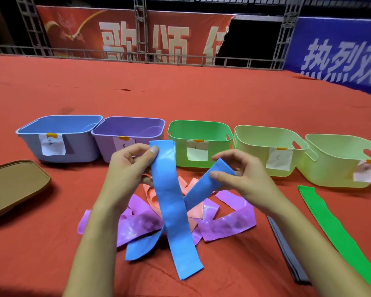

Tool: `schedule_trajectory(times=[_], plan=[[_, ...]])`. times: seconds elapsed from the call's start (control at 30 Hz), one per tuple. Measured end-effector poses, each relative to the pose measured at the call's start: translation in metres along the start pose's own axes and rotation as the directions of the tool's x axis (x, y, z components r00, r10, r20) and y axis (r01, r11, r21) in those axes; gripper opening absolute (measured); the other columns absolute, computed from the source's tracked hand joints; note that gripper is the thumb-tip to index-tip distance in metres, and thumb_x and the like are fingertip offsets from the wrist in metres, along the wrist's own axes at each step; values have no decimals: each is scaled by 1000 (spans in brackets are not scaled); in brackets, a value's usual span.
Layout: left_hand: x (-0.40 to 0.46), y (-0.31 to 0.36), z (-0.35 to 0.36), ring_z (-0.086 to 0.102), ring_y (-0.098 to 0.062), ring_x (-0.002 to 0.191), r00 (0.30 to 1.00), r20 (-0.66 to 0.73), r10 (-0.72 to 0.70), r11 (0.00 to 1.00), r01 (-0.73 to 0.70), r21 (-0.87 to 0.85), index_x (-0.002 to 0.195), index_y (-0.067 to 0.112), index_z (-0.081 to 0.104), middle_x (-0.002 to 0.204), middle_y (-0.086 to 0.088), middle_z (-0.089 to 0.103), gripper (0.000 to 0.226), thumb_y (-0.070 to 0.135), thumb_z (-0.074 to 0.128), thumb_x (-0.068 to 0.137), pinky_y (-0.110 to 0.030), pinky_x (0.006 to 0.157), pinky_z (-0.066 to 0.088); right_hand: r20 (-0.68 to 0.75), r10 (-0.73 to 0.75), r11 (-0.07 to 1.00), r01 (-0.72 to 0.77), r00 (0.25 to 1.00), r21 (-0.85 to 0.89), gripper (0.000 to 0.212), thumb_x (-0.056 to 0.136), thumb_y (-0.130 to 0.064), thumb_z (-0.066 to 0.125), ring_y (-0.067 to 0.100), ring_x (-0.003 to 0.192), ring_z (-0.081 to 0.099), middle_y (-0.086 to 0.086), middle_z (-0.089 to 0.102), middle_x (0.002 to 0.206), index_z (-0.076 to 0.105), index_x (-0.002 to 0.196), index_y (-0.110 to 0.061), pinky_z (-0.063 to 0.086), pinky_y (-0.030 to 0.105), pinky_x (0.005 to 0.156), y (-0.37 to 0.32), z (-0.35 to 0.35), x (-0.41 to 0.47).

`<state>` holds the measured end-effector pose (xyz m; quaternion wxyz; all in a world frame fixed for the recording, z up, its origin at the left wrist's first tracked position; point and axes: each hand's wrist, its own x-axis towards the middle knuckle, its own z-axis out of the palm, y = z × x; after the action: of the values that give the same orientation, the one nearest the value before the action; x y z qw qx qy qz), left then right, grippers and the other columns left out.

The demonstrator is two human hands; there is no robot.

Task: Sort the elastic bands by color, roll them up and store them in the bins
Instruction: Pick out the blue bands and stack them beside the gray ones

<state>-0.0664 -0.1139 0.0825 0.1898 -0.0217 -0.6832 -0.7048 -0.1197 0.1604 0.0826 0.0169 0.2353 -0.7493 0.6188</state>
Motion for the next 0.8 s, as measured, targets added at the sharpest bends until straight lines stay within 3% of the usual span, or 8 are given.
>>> schedule_trajectory(times=[0.1, 0.33, 0.57, 0.67, 0.8], plan=[[-1, 2, 7, 65, -32, 76, 1000, 20, -18, 999, 18, -29, 99, 8, 77, 83, -16, 72, 20, 25, 68, 104, -31, 55, 57, -169, 35, 986, -6, 985, 168, 33, 85, 3, 82, 19, 84, 73, 0, 74, 91, 72, 115, -9, 67, 40, 67, -7, -5, -3], [-6, 12, 23, 63, -22, 69, 1000, 12, -9, 995, 11, -103, 92, 23, 82, 84, -9, 73, 17, 26, 69, 102, -28, 53, 53, -437, 76, 922, 103, 896, 373, 29, 88, -4, 79, 14, 83, 78, 3, 82, 96, 69, 114, -14, 62, 26, 66, -36, -36, -7], [-11, 15, 50, 64, -23, 67, 1000, 6, 25, 996, -24, -86, 103, 6, 76, 82, -16, 72, 24, 27, 65, 106, -27, 48, 54, -365, -25, 962, 122, 931, 245, 32, 80, -20, 82, 17, 80, 78, 9, 82, 95, 75, 109, -9, 62, 29, 65, -81, -40, -26], [-13, 15, 57, 64, -22, 64, 1000, 17, 14, 996, -13, -90, 106, 2, 73, 79, -14, 72, 27, 26, 62, 107, -27, 49, 54, -320, -27, 972, 100, 947, 213, 22, 81, -29, 80, 18, 81, 72, 6, 81, 90, 81, 98, -15, 58, 32, 69, -88, -33, -31], [-17, 16, 66, 67, -25, 64, 997, 76, 3, 994, 5, -111, 109, -1, 71, 80, -15, 72, 32, 27, 57, 110, -30, 48, 54, -201, 2, 959, 54, 980, 276, 22, 89, -29, 73, 20, 84, 72, 14, 80, 98, 81, 100, -12, 61, 33, 66, -82, -10, -36]])
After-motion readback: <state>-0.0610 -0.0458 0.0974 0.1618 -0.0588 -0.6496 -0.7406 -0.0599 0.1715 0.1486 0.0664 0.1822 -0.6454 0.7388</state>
